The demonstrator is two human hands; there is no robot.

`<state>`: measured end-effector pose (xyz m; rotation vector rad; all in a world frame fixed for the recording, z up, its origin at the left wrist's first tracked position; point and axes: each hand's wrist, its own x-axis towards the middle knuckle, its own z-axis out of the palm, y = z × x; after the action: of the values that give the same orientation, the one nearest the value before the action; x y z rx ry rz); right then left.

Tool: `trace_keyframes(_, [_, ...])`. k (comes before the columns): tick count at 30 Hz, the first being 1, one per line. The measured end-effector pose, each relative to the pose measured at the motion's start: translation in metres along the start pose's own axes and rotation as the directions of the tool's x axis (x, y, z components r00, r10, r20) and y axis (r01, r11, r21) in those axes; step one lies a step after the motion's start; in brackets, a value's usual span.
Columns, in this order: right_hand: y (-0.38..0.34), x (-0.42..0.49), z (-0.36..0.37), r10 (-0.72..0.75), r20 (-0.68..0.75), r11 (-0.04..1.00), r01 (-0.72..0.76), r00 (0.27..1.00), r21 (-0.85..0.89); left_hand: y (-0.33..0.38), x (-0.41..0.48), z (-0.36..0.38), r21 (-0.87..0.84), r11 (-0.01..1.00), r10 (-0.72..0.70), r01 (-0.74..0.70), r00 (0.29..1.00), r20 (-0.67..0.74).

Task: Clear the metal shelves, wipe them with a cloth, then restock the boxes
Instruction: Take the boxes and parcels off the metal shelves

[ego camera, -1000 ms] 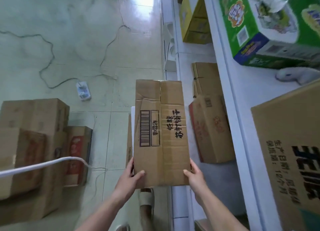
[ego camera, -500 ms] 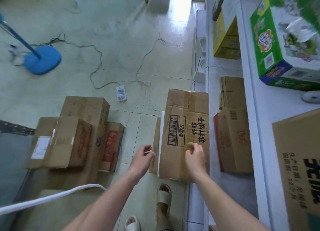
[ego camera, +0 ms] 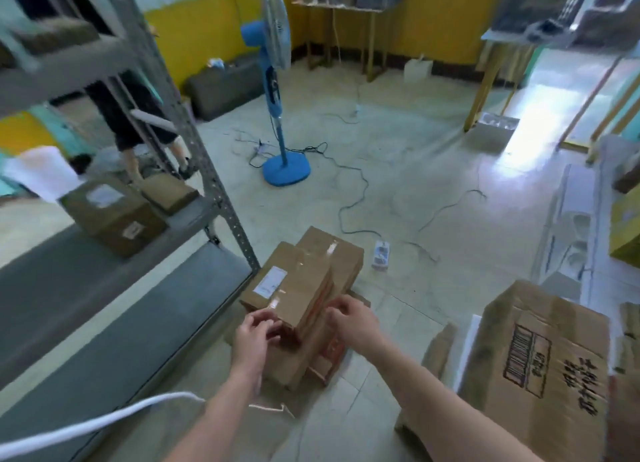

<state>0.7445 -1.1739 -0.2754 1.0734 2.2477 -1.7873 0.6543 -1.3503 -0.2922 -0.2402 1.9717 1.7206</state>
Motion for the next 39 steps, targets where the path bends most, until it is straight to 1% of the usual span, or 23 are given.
trace_keyframes(4, [-0.067,0.002,0.100,-0.106,0.056,0.994,0.105,0.993,0.014,0.047,0.007,-0.126,-0.089,0.982,0.161,-0.168,0.984,-0.081])
trace_keyframes(8, [-0.127,0.000,0.208,-0.197,0.160,0.980,0.200,0.967,0.001,0.078,0.007,-0.244,-0.123,0.947,0.265,-0.297,0.938,-0.224])
trace_keyframes(11, [-0.166,-0.006,0.272,-0.251,0.261,0.966,0.259,0.932,0.001,0.083,0.009,-0.314,-0.124,0.935,0.284,-0.332,0.911,-0.298])
trace_keyframes(13, [-0.181,-0.004,0.304,-0.274,0.314,0.958,0.287,0.909,0.004,0.077,0.015,-0.348,-0.119,0.934,0.284,-0.336,0.903,-0.321])
trace_keyframes(16, [-0.200,0.004,0.340,-0.296,0.358,0.945,0.325,0.885,-0.022,0.060,0.028,-0.390,-0.128,0.944,0.237,-0.303,0.898,-0.371])
trace_keyframes(21, [-0.218,0.026,0.368,-0.294,0.318,0.954,0.299,0.901,0.035,0.046,0.059,-0.428,-0.132,0.954,0.207,-0.269,0.909,-0.362])
trace_keyframes(25, [-0.226,0.060,0.380,-0.274,0.267,0.961,0.275,0.924,0.035,0.062,0.090,-0.443,-0.130,0.954,0.212,-0.270,0.914,-0.346])
trace_keyframes(29, [-0.255,0.102,0.393,-0.258,0.245,0.965,0.264,0.934,0.010,0.081,0.133,-0.454,-0.137,0.957,0.201,-0.256,0.925,-0.323])
trace_keyframes(33, [-0.298,0.171,0.418,-0.268,0.221,0.956,0.287,0.938,-0.061,0.106,0.205,-0.461,-0.109,0.972,0.167,-0.210,0.936,-0.309])
trace_keyframes(35, [-0.321,0.220,0.433,-0.270,0.176,0.945,0.296,0.947,-0.140,0.117,0.253,-0.459,-0.105,0.979,0.133,-0.172,0.943,-0.304])
trace_keyframes(37, [-0.338,0.250,0.443,-0.260,0.126,0.938,0.281,0.957,-0.203,0.120,0.286,-0.457,-0.114,0.988,0.064,-0.100,0.956,-0.285])
trace_keyframes(39, [-0.357,0.301,0.455,-0.230,0.062,0.939,0.238,0.971,-0.249,0.131,0.339,-0.449,-0.128,0.992,-0.020,-0.012,0.969,-0.246])
